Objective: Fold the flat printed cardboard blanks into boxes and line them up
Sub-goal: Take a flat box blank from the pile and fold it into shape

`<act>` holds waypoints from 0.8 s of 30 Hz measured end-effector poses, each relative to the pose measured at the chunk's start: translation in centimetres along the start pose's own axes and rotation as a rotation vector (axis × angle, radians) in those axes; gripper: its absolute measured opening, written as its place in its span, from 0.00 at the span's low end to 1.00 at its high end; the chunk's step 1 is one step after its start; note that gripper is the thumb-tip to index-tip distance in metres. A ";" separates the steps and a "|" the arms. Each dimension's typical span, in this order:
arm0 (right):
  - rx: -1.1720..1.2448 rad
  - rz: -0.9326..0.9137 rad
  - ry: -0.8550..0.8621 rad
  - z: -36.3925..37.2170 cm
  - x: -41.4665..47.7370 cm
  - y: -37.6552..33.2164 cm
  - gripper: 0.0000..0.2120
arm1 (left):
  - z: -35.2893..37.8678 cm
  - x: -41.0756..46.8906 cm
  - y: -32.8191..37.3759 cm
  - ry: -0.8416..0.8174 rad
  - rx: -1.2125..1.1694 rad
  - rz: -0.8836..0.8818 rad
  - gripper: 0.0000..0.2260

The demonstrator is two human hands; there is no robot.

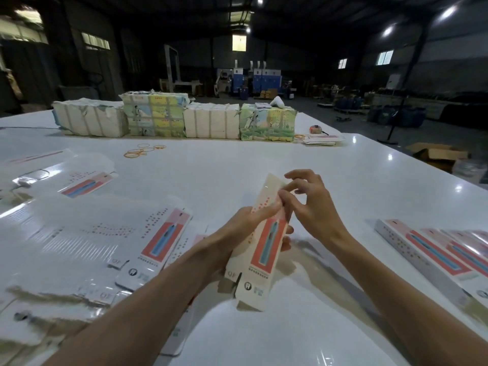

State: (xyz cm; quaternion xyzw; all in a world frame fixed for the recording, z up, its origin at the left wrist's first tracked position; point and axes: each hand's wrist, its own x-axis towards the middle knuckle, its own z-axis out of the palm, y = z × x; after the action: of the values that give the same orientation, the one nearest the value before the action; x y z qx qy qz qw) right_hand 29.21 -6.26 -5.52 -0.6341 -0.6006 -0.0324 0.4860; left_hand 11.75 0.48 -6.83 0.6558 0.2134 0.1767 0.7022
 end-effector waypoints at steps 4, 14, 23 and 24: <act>0.201 0.144 -0.052 -1.0 0.4 -0.7 0.06 | 0.0 -0.1 0.9 -0.113 -0.168 -0.054 0.35; 0.533 0.241 -0.091 -2.9 0.2 -2.0 0.08 | -0.1 -0.2 1.4 -0.224 -0.167 -0.072 0.37; 0.699 0.218 -0.121 -2.8 0.3 -2.7 0.08 | 0.5 0.0 1.6 -0.113 -0.115 -0.111 0.32; 0.701 0.214 -0.104 -2.7 0.3 -2.7 0.08 | 0.8 0.1 1.6 -0.095 -0.123 -0.127 0.32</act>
State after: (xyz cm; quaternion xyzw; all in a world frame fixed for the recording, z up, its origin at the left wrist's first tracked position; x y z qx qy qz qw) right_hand 28.67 -8.34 -2.35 -0.4893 -0.5293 0.2588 0.6430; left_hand 12.33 -0.04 -5.23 0.6043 0.2098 0.1133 0.7602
